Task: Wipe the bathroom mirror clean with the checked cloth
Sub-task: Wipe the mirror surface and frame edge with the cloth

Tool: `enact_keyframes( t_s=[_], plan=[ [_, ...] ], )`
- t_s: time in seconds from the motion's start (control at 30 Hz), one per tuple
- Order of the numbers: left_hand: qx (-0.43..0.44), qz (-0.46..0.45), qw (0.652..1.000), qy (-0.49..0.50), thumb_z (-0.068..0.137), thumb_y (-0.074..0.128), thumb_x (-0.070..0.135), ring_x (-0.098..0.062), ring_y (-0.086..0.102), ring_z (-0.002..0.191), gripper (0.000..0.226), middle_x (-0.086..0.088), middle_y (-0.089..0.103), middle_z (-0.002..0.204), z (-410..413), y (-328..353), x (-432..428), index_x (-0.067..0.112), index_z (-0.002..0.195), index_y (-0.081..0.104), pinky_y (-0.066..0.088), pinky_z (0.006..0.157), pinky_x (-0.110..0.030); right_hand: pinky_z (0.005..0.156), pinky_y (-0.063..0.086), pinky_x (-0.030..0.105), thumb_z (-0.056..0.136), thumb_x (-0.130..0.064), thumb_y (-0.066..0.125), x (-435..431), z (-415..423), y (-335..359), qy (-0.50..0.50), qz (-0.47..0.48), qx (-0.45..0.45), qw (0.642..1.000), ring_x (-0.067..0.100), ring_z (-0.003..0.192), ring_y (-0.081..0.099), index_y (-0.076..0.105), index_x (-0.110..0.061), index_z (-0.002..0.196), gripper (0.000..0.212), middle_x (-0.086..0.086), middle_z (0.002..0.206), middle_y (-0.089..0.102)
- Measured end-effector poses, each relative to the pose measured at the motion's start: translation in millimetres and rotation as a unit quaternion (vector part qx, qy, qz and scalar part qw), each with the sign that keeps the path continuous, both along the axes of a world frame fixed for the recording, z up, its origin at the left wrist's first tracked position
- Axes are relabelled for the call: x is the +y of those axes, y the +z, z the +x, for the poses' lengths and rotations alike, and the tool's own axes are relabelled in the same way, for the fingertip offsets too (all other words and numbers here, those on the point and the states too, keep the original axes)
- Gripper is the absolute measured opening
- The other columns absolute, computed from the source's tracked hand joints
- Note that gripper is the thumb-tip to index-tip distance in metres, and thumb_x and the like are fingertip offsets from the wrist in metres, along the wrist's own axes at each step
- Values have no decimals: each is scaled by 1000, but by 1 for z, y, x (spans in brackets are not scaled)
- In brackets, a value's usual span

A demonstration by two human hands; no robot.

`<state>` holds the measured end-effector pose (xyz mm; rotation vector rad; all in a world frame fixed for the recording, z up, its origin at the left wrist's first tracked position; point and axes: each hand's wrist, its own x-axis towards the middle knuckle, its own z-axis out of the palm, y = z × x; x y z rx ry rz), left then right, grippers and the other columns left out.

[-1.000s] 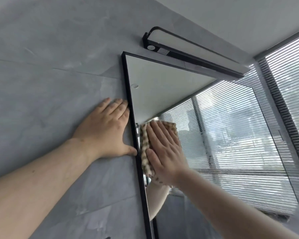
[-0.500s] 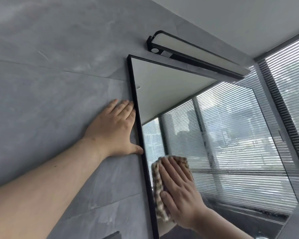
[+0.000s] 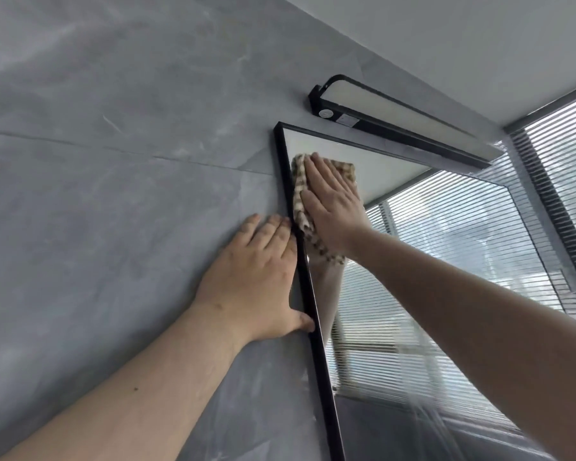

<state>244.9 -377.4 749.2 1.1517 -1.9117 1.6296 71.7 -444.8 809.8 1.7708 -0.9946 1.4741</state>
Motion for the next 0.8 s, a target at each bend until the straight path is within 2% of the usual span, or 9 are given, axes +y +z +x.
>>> enact_keyframes(
  t_s=[0.13, 0.23, 0.33, 0.43, 0.53, 0.73, 0.8],
  plan=[
    [0, -2, 1000, 0, 66, 36, 96, -26, -2, 154, 134, -12, 2, 167, -1, 3, 2, 4, 158, 5, -2, 124, -45, 122, -8, 28, 102, -50, 17, -2, 0, 35, 4, -20, 27, 999, 7, 152, -5, 6, -31, 158, 60, -9, 166, 1],
    [-5, -13, 1000, 13, 61, 27, 97, -26, 4, 154, 135, -13, 8, 167, -3, 2, 3, 3, 157, 10, 0, 125, -45, 122, -7, 29, 103, -51, 16, -14, -17, 43, 2, -32, 44, 999, 7, 152, -3, 5, -32, 158, 60, -10, 166, 1],
    [-11, -8, 999, 34, 56, 18, 96, -28, 20, 151, 137, -15, 26, 162, -2, 2, 3, 0, 153, 28, 9, 125, -46, 123, -6, 32, 105, -49, 17, -30, -48, 51, 2, -15, 0, 1000, 9, 152, -3, 6, -32, 158, 57, -8, 167, 2],
    [-15, -20, 1000, 13, 57, 28, 94, -34, 45, 138, 130, -21, 50, 146, 0, 1, -6, -6, 137, 52, 31, 118, -51, 122, -5, 31, 106, -47, 19, -42, -70, 56, -5, 6, -42, 999, 9, 152, -3, 8, -34, 158, 54, -10, 166, 2],
    [-14, -16, 1000, 8, 56, 30, 93, -35, 49, 134, 128, -22, 54, 142, 0, 1, -9, -7, 132, 56, 35, 115, -52, 123, -3, 32, 106, -48, 19, -45, -74, 58, -1, 8, -42, 999, 9, 153, -2, 8, -35, 158, 54, -10, 166, 2],
    [-7, -25, 1000, 17, 58, 31, 94, -36, 50, 134, 128, -23, 55, 141, 0, 0, -10, -8, 131, 57, 36, 114, -53, 121, -9, 29, 102, -52, 15, -38, -78, 8, -3, 2, 20, 1000, 5, 151, -7, 4, -34, 157, 60, -11, 166, -2],
    [-4, -22, 1000, 19, 58, 30, 94, -35, 48, 135, 128, -22, 54, 142, 0, 0, -10, -7, 132, 56, 35, 115, -53, 124, -5, 34, 99, -54, 11, -37, -82, -28, -6, -12, 58, 998, 5, 151, -8, 2, -33, 156, 62, -11, 164, -3]
  ],
)
